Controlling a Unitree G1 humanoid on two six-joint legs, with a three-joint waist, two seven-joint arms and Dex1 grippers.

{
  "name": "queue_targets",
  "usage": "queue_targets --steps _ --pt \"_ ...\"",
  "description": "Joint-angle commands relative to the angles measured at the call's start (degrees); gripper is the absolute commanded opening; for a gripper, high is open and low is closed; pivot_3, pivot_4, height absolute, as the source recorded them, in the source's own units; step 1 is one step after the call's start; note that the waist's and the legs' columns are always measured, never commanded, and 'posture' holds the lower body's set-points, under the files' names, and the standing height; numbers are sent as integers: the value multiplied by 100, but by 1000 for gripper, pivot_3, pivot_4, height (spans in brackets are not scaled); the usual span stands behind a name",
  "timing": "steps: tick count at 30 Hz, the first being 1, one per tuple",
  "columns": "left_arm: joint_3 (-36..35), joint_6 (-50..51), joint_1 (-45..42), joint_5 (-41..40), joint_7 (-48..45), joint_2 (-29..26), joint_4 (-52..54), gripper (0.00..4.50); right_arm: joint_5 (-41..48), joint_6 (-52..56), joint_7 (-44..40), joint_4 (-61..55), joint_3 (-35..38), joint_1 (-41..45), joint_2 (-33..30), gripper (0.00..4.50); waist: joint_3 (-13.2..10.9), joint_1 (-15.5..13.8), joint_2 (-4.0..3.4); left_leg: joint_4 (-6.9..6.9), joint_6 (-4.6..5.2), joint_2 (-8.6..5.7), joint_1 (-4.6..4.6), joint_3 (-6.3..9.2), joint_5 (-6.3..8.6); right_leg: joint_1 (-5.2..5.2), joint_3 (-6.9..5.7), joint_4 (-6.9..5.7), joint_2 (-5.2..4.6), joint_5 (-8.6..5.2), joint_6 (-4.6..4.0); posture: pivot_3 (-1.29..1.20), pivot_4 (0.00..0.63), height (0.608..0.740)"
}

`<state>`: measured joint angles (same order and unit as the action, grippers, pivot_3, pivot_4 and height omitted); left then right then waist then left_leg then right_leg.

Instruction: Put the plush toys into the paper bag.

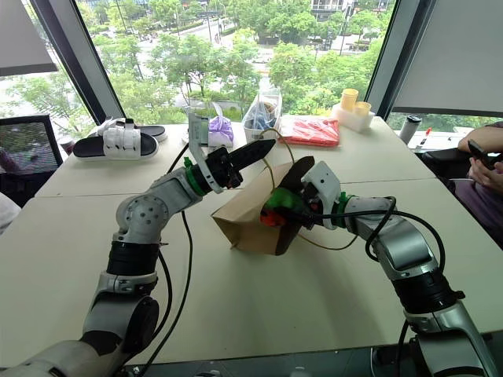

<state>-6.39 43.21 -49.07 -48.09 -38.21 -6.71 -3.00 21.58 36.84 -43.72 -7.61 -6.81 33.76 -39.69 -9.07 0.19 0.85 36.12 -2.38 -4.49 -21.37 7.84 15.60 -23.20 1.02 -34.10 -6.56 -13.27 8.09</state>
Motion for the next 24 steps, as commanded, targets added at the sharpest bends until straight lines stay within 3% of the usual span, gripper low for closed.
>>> queue_targets --steps 1,3,9,14,18,24 --pt "-81 -98 -35 -86 71 49 229 0 39 -37 -45 -319 289 -37 -69 4442 0 -2 0 0 0 -2 0 0 0 0 0 2 -1 0 0 0 150 740" --pt "-73 -116 -31 -72 69 59 209 0 205 118 -53 -557 524 -159 -122 4442 0 -1 0 -1 0 -2 1 -1 0 1 0 1 -1 0 0 0 150 740" --pt "-36 -186 -9 -1 -19 32 80 0 1695 1519 287 -1882 2461 -1161 -319 4442 0 -98 0 -2 0 0 1 0 0 2 -1 1 1 0 0 0 150 740" --pt "18 -194 -31 -25 -113 60 17 0 2400 2064 897 -1985 3900 -1998 -39 4442 2 -104 2 3 30 -1 6 -1 16 13 -1 1 0 2 -3 0 150 740" --pt "104 -230 -25 35 -217 103 -33 0 2499 1986 1090 -1698 4420 -2888 309 4442 4 -100 1 3 32 -1 10 -5 16 16 0 0 1 2 -4 0 150 740" --pt "126 -228 11 38 -254 116 4 0 2952 1993 1302 -1675 4575 -3725 935 4442 9 -66 -8 -2 32 5 19 -15 17 14 7 -5 6 2 -4 0 150 740"
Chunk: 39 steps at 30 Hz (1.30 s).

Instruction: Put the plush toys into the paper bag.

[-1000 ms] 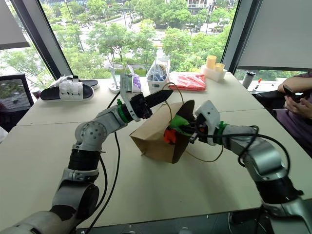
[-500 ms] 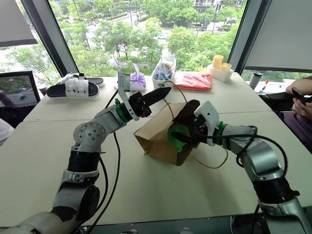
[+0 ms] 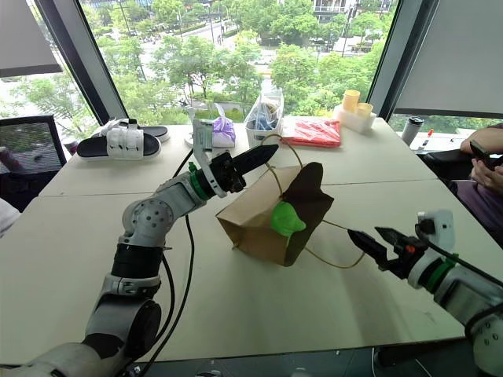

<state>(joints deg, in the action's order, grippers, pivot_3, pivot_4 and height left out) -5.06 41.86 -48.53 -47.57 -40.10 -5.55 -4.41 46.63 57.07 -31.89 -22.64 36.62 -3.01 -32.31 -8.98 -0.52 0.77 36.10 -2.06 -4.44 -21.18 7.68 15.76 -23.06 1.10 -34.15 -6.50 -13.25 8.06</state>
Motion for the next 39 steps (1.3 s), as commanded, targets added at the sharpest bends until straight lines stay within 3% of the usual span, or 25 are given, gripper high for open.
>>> queue_targets --steps 1,4,7,14,21,29,39 --pt "-7 -90 -35 -13 -62 4 153 0 560 -33 157 -186 239 -121 308 4442 0 6 0 2 0 2 1 -1 0 0 1 0 1 0 0 0 150 740" --pt "-6 -91 -18 -6 -52 13 161 0 759 -92 256 -233 141 -276 506 4442 1 -13 -1 3 0 4 4 0 0 5 1 0 4 0 0 0 150 740" --pt "-1 -83 2 -8 -26 29 192 0 991 -180 401 -182 158 -303 653 3614 1 -16 -1 6 0 3 7 0 0 11 2 3 5 0 0 0 150 740" --pt "19 -118 -49 63 -37 -1 142 0 1420 -288 545 -235 74 -316 598 60 1 -16 -1 4 0 3 10 2 0 14 1 2 5 0 0 0 150 740" --pt "422 -439 -161 636 -819 -567 -89 0 2363 -250 878 -745 -88 219 272 60 1 20 -3 1 0 4 15 -1 0 14 2 1 6 0 -1 0 150 740" --pt "-279 -315 -928 241 -933 -650 -978 0 4435 -817 1981 -929 -77 1382 -358 60 -3 -25 4 4 4 5 9 16 2 23 -11 7 4 -1 0 0 150 740" --pt "-372 -780 -1088 710 -640 -360 -2015 0 4492 -1269 2163 -801 -661 1449 -531 60 -3 -17 5 6 12 3 8 13 6 20 -11 5 4 -1 1 0 150 740"
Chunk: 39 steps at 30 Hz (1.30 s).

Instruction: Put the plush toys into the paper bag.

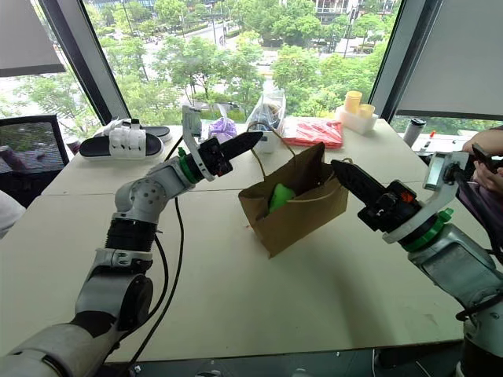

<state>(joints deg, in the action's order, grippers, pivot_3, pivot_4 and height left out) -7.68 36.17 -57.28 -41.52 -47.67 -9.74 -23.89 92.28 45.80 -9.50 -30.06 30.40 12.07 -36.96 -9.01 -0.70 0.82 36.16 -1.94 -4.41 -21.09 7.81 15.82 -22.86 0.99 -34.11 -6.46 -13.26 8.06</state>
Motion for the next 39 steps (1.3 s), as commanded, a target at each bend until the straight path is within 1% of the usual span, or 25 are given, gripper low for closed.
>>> queue_targets --steps 1,3,4,5,6,7,8,9,10,11,15,17,21,25,28,30,31,33,36,39 --pt "-115 -233 -223 126 134 73 -107 0 -96 -171 -90 -58 -64 -84 -78 60 0 1 0 0 0 0 0 0 0 0 0 0 0 0 0 0 150 740" --pt "-166 -230 -250 127 173 120 -262 560 -39 -191 -171 -61 -119 -155 -65 0 0 1 0 -1 0 0 0 0 0 -1 0 0 0 0 0 0 150 740" --pt "-192 -217 -244 94 155 154 -337 856 -238 -234 -149 62 -171 -170 -37 0 0 2 0 -1 0 0 0 0 0 -1 0 0 0 0 0 0 150 740" --pt "-189 -253 -243 114 136 182 -411 1307 -375 -264 -190 155 -198 -192 -27 586 0 2 0 -1 0 0 1 0 0 -1 0 -1 0 0 0 0 150 740" --pt "-183 -285 -243 135 116 198 -456 1852 -475 -292 -220 218 -217 -205 -26 939 0 3 0 -1 0 0 1 0 0 -1 0 -1 0 0 0 0 150 740" --pt "-192 -309 -253 150 120 214 -492 2334 -601 -320 -220 283 -234 -222 -34 1407 0 3 0 0 0 -1 1 -2 0 0 0 -1 0 0 0 0 150 740" --pt "-201 -348 -269 182 133 220 -521 2850 -722 -341 -240 307 -247 -246 -59 1962 0 4 0 0 0 -1 1 -2 0 0 0 -1 1 0 0 0 150 740" --pt "-216 -367 -285 196 131 217 -555 3341 -769 -355 -233 348 -244 -271 -58 2403 0 4 0 0 0 -1 1 -2 0 -1 0 -1 0 0 0 0 150 740" --pt "-236 -363 -298 190 105 207 -581 3863 -754 -378 -304 354 -213 -314 -36 2975 0 5 0 -1 0 -1 1 -2 0 -2 0 -2 1 0 0 0 150 740" --pt "-255 -357 -307 182 69 188 -596 3872 -699 -409 -381 343 -162 -370 3 3369 0 6 0 -2 0 -1 1 -2 0 -2 0 -2 1 0 0 0 150 740" --pt "-320 -288 -324 141 -81 58 -622 3872 -453 -489 -559 310 5 -651 129 3369 0 7 0 -2 0 0 1 -2 0 -3 0 -2 1 0 0 0 150 740" --pt "-382 -153 -278 82 -265 -122 -575 3872 -513 -439 -728 214 -30 -942 123 3369 0 9 -1 -2 0 0 1 -2 0 -3 0 -2 1 0 0 0 150 740" --pt "-361 10 -15 157 -711 -594 -522 3872 -1061 -311 -893 82 -460 -1330 13 3369 2 46 -3 -3 1 0 5 -2 0 -2 1 -6 3 0 0 0 150 740" --pt "-345 -2 289 289 -917 -899 -711 3872 -1642 -375 -896 144 -915 -1276 117 3369 2 104 -3 -4 0 1 15 -3 0 2 4 -11 4 0 0 0 150 740" --pt "-248 82 549 338 -1113 -987 -675 3872 -2170 -401 -824 394 -1235 -1136 198 2561 1 118 -1 -2 0 2 16 0 0 5 3 -11 4 0 0 0 150 740" --pt "-154 67 698 405 -1151 -946 -524 3872 -2411 -382 -918 457 -1449 -1022 257 1611 1 104 -1 -2 0 1 14 1 0 6 3 -8 4 0 0 0 150 740" --pt "-27 20 779 485 -1181 -899 -392 3872 -2541 -373 -943 516 -1619 -856 324 987 1 111 -1 -3 0 0 14 1 0 6 3 -7 3 0 0 0 150 740" --pt "224 -40 888 633 -1272 -809 -164 3872 -2769 -370 -874 715 -1866 -478 487 22 1 131 -1 -4 0 1 14 1 0 4 4 -7 3 0 0 0 150 740" --pt "324 67 904 573 -1412 -711 17 3872 -3114 -386 -781 1082 -2078 -4 757 22 1 129 -1 -3 -5 2 14 2 -2 3 5 -8 3 1 -1 0 150 740" --pt "489 226 1025 498 -1604 -709 350 3872 -3392 -407 -793 1338 -2186 267 961 22 1 134 -2 -7 -4 2 14 3 -2 0 5 -9 3 1 -1 0 150 740"
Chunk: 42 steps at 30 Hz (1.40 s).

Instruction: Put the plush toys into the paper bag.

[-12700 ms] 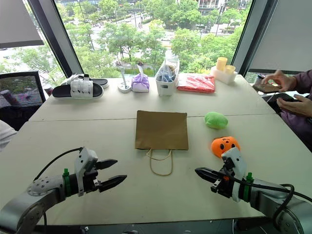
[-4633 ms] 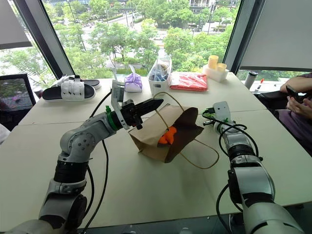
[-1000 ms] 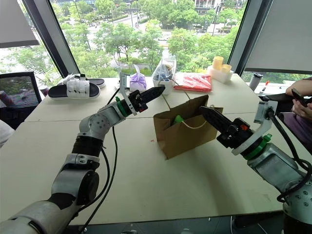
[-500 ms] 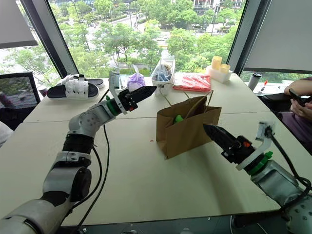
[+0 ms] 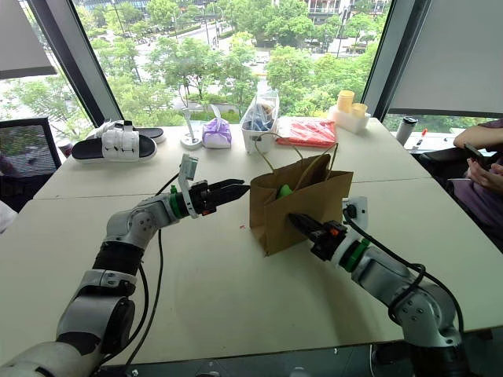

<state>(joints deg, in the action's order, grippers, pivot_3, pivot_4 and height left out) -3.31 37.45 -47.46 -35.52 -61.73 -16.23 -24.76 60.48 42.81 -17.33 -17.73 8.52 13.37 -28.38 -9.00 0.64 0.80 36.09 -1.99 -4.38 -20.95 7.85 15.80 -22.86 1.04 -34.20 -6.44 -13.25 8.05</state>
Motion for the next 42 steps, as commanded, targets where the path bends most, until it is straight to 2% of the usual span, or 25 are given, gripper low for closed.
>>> queue_targets --steps 1,5,12,19,24,28,33,34,38,42 --pt "101 163 109 -131 -250 -68 587 3872 -273 -104 -38 141 -12 183 153 22 0 3 -1 -3 0 0 -1 0 0 -3 0 0 0 0 0 0 150 740" --pt "220 360 370 -182 -355 -118 1139 3872 -435 -70 -111 231 -13 292 288 22 1 10 -2 -9 0 1 -1 6 0 -10 3 -2 -1 0 0 0 150 740" --pt "707 -371 627 516 -6 23 1390 3872 -563 38 -160 178 26 307 361 22 1 -9 -2 -1 -1 0 -1 7 0 -4 4 -1 -1 1 -1 0 150 740" --pt "838 -994 529 1017 576 519 1007 3872 -548 108 -119 104 111 231 429 22 1 -8 -2 -2 -1 0 -2 7 0 -6 4 1 -2 1 -1 0 150 740" --pt "785 -1091 373 1095 787 757 764 3872 -536 151 -60 -15 144 162 510 22 1 -5 -2 -2 0 -1 -2 3 0 -6 3 1 -2 1 -1 0 150 740" --pt "806 -1318 267 1242 930 905 513 2695 -466 233 -12 -175 241 -67 496 0 1 -9 -2 -2 0 -2 -2 3 0 -4 2 0 -2 1 -1 0 150 740" --pt "805 -1434 168 1313 949 951 392 231 -79 434 -34 -590 497 -560 418 0 1 -14 -2 -3 0 -2 -2 2 0 -4 2 1 -2 1 -1 0 150 740" --pt "786 -1430 139 1304 928 944 371 50 -31 481 -65 -689 543 -724 354 0 1 -11 -2 -2 0 -2 -2 2 0 -3 1 1 -1 1 -1 0 150 740" --pt "731 -1414 6 1256 802 892 220 50 113 546 -73 -898 759 -1172 222 0 1 -13 -2 0 1 -3 -2 0 0 -1 1 1 -2 0 0 0 150 740" --pt "534 -1090 -242 850 325 800 109 50 351 501 75 -992 1092 -1504 244 0 1 -9 -1 1 1 -3 -2 -3 1 1 0 0 -1 0 0 0 150 740"
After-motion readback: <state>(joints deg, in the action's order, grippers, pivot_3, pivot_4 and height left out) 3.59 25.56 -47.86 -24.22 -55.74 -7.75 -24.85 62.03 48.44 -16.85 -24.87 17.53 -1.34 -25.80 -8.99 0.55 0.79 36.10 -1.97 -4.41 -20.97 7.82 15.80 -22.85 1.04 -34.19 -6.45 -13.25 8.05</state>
